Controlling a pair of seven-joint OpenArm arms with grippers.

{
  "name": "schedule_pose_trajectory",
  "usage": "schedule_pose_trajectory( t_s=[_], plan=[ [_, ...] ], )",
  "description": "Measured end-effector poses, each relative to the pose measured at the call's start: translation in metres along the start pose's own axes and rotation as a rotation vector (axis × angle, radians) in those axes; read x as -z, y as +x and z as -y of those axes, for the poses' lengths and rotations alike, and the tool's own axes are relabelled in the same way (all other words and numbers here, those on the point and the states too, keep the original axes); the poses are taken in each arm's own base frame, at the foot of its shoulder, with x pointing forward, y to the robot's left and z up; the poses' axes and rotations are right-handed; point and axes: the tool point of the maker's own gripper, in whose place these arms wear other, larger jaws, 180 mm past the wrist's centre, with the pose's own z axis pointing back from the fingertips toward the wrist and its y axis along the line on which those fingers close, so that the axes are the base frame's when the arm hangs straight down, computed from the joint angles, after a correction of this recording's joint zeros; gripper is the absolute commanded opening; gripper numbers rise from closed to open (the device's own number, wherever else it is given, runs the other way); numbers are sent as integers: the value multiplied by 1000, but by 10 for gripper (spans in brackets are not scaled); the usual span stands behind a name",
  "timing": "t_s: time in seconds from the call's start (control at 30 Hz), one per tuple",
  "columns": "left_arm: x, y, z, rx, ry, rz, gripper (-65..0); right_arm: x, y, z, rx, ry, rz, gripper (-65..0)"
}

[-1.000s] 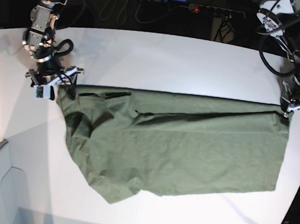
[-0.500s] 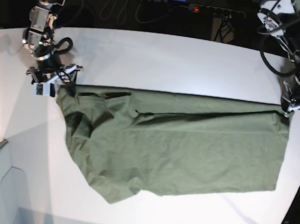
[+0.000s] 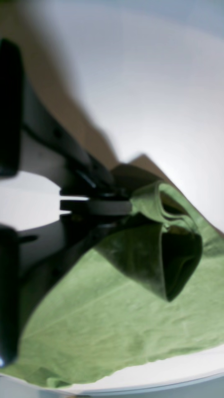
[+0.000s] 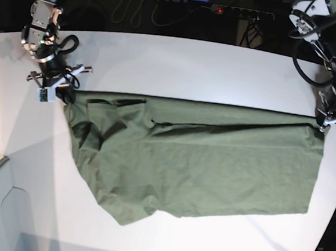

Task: Layout the t-shirt on the table in an organized manner, then fold the t-shirt properly
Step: 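Lift the held shirt edge with both grippers and pull it toward the arms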

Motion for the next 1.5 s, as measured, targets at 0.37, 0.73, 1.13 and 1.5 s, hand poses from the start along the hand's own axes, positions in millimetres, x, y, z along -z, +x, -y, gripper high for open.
schedule_pose_trajectory(
  t_s=[0.37, 0.73, 1.13, 1.5],
  plan=[
    [-15, 66, 69, 135, -107, 60, -650, 8, 79, 16, -85, -64, 82, -650],
    [-11, 78, 97, 131, -158, 41, -650, 3, 121, 24, -149, -104, 127, -650],
    [-42, 33, -4, 62, 12, -25, -650, -11, 87, 25, -127, -105, 67, -650],
    [-52, 0, -31, 50, 59, -85, -650, -41, 5, 30, -59, -118, -106, -650]
  ],
)
